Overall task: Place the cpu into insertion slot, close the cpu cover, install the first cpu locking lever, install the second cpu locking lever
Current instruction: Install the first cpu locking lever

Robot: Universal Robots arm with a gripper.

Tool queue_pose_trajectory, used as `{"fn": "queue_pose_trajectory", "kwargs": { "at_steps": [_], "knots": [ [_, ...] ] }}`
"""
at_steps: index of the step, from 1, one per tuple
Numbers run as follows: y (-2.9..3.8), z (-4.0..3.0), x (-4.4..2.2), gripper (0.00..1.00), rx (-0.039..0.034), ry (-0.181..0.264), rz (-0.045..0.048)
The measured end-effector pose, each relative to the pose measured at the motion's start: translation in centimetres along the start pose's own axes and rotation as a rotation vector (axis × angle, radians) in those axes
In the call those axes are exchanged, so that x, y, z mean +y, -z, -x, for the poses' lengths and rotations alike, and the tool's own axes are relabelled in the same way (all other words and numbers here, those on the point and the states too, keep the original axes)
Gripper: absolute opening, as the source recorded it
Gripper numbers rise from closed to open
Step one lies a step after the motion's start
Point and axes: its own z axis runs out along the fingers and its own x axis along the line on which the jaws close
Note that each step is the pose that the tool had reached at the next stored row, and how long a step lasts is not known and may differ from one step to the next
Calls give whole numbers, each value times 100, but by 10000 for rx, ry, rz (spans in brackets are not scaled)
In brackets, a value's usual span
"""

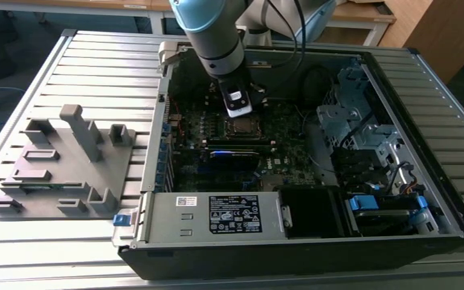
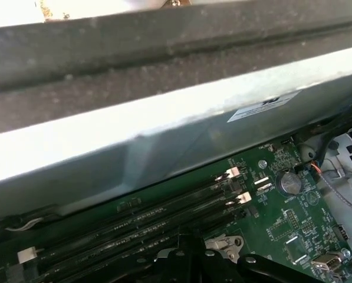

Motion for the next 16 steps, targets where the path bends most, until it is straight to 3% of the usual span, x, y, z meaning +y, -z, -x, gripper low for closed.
{"fn": "queue_pose_trajectory", "kwargs": {
  "at_steps": [11, 16],
  "knots": [
    [-19, 48, 17, 10, -2, -2, -4],
    [-24, 58, 20, 10, -64, -172, -45]
  ]
}}
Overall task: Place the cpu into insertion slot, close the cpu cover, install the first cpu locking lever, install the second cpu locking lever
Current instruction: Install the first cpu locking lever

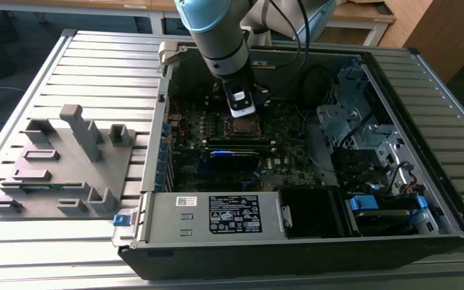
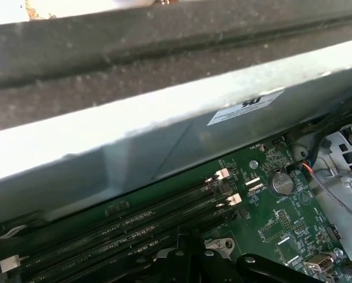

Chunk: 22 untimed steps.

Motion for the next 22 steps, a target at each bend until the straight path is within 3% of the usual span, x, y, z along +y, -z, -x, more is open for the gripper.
{"fn": "queue_pose_trajectory", "kwargs": {
  "at_steps": [4, 10, 22],
  "knots": [
    [0, -1, 1, 10, -2, -4, -1],
    [-8, 11, 4, 10, -75, -201, -51],
    [-21, 29, 9, 10, -137, -368, -95]
  ]
}}
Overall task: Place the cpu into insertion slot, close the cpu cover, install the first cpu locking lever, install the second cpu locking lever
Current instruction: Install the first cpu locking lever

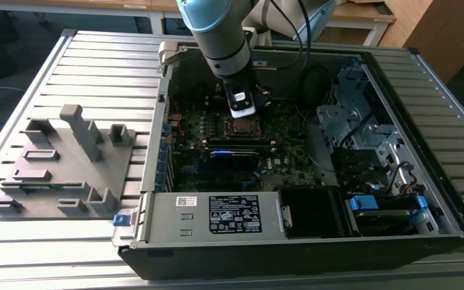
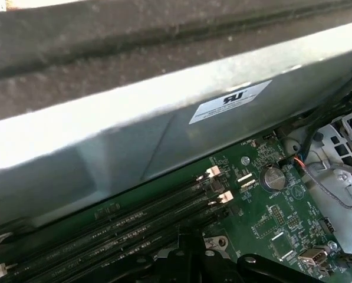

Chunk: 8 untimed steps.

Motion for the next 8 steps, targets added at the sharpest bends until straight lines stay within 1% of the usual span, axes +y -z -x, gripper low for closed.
{"fn": "queue_pose_trajectory", "kwargs": {
  "at_steps": [2, 6, 8],
  "knots": [
    [2, 1, 2, 10, 1, 0, -2],
    [33, 9, 13, 10, -1, -3, 0],
    [37, 9, 15, 10, -3, -5, 2]
  ]
}}
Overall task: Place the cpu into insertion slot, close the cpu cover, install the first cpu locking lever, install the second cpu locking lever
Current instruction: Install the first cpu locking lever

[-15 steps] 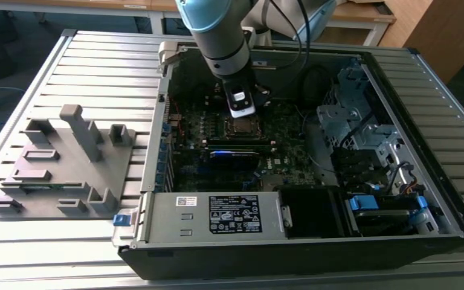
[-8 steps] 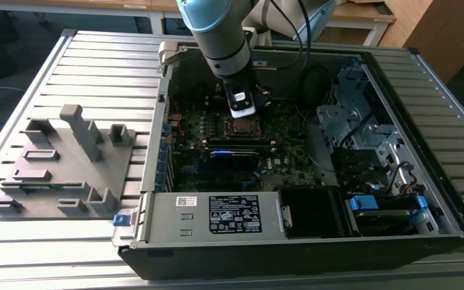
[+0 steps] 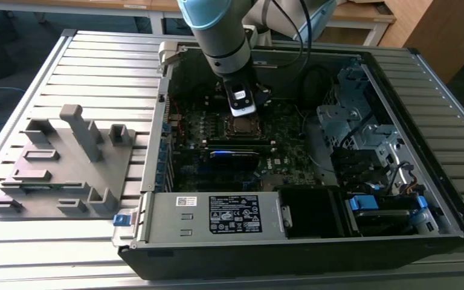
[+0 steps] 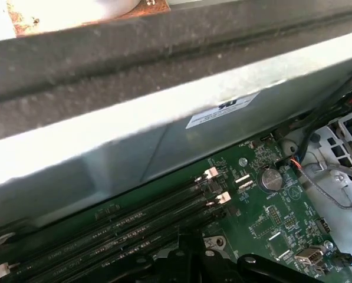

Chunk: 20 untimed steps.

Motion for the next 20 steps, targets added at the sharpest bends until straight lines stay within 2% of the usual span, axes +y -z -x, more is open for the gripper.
{"fn": "queue_pose_trajectory", "kwargs": {
  "at_steps": [12, 20],
  "knots": [
    [24, -94, -1, 10, -4, -10, -4],
    [21, -106, 3, 10, -5, -17, -8]
  ]
}}
